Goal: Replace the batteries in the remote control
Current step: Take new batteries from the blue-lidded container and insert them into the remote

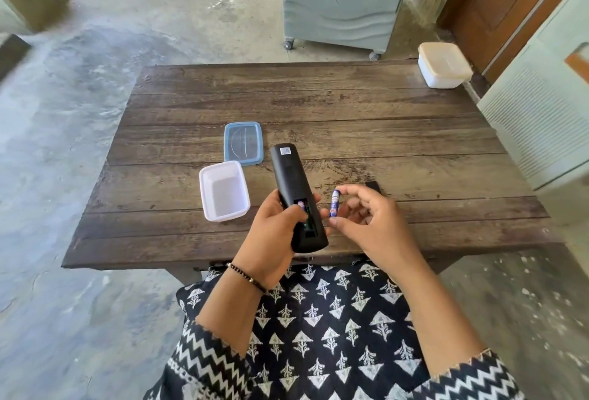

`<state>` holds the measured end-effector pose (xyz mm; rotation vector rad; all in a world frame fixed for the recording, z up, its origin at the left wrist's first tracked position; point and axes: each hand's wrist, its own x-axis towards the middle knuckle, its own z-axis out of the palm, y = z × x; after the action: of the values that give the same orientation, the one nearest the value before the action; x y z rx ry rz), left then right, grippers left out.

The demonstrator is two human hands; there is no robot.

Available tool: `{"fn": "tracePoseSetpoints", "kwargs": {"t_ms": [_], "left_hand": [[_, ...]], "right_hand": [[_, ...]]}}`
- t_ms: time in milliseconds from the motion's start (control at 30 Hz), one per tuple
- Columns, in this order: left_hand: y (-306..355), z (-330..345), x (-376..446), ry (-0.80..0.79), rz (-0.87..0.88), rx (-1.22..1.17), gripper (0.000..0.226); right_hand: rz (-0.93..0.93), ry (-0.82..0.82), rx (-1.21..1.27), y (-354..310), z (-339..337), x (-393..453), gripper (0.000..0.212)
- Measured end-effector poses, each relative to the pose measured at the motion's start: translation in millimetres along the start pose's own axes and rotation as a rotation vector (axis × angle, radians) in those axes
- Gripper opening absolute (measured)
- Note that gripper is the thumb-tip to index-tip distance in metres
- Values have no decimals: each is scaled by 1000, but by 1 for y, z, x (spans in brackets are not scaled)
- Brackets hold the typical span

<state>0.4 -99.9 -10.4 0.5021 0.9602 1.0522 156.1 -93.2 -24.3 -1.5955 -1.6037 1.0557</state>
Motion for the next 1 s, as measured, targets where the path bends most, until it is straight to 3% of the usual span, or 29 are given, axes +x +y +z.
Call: {"fn": "tracePoseSetpoints", "kwargs": {"t_ms": [300,467,700,1000], "left_hand": [[-8,-3,8,123,44,146,27],[-4,-4,6,74,-25,22,31],[-1,-4,8,52,-27,-21,47],[-7,-3,9,93,-10,74,45]], "right_hand": [[-74,-50,24,-13,-11,-6,44],[-131,-157,-9,-22,-10,-10,39],[-211,-263,-263,-38,-6,-12,46],[-270,-262,-459,-47,2,-13,47]]}}
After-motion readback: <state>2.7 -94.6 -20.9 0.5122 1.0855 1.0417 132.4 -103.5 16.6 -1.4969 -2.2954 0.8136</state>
